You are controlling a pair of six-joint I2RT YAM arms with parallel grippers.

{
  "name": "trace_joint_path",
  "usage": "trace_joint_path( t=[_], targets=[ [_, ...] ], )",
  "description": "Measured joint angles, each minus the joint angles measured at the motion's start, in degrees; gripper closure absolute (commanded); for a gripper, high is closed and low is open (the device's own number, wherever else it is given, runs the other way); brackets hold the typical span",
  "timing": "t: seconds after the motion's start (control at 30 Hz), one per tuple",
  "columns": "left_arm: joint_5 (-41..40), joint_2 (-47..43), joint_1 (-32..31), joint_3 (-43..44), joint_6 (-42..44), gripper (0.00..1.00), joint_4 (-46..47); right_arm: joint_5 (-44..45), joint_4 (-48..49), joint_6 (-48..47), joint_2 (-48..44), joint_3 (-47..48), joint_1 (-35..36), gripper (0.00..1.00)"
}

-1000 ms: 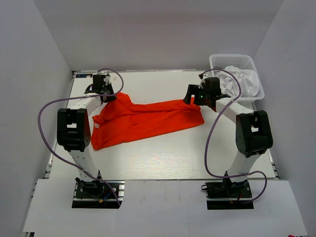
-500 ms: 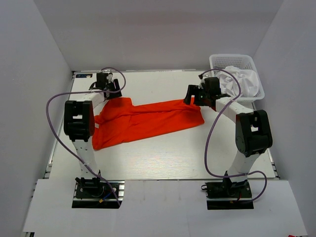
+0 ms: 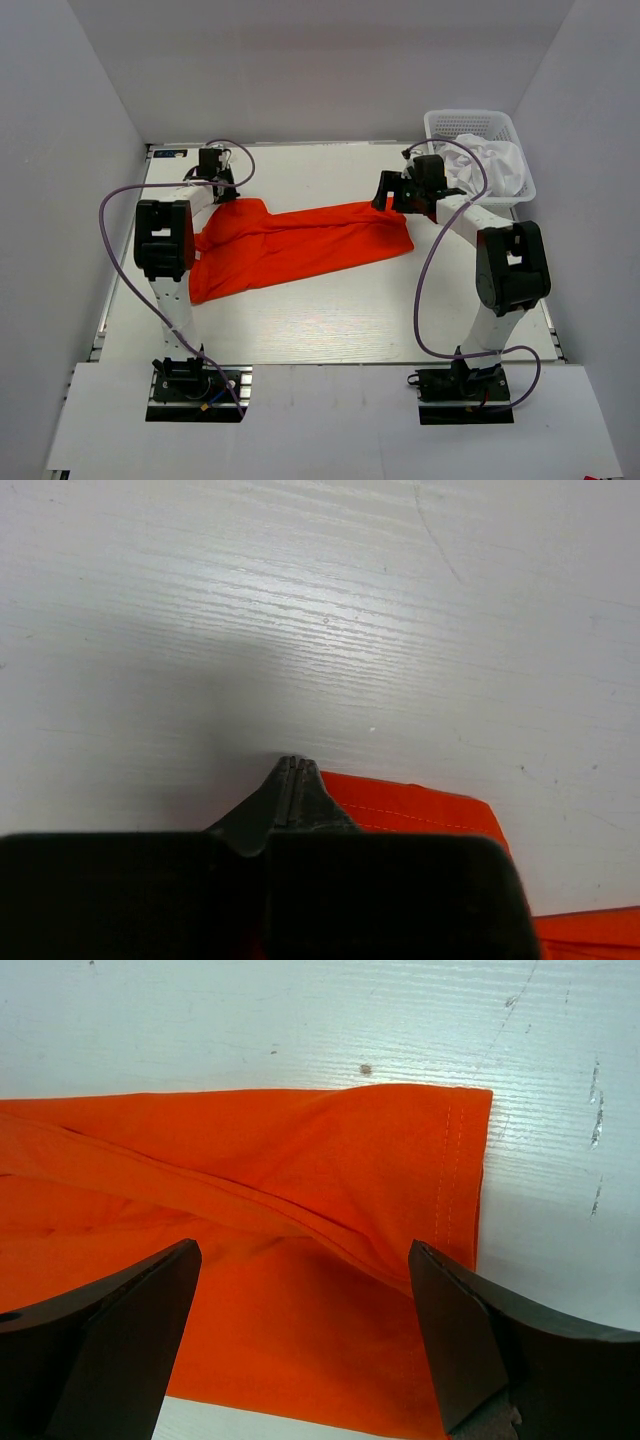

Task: Fold and stack the t-shirts

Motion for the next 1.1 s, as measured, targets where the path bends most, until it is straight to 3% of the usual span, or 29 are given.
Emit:
trace_joint_path(
  t=[0.77,0.93,1.1],
  targets=[
    [8.4,-1.7,0.0,6.0,15.7,1.00,7.1,-0.6,0.3,-0.2,3.7,0.5,0.0,0.10],
    [10.8,-5.2,0.0,1.5,17.2,1.00,7.5,-0.8,0.3,-0.2,4.4,0.5,0.0,0.10],
    [14.4,-14.7,0.0,-7.2,17.4,1.00,7.9,-0.8,0.8,-0.2,4.4,0.4,0.0,0.10]
  ],
)
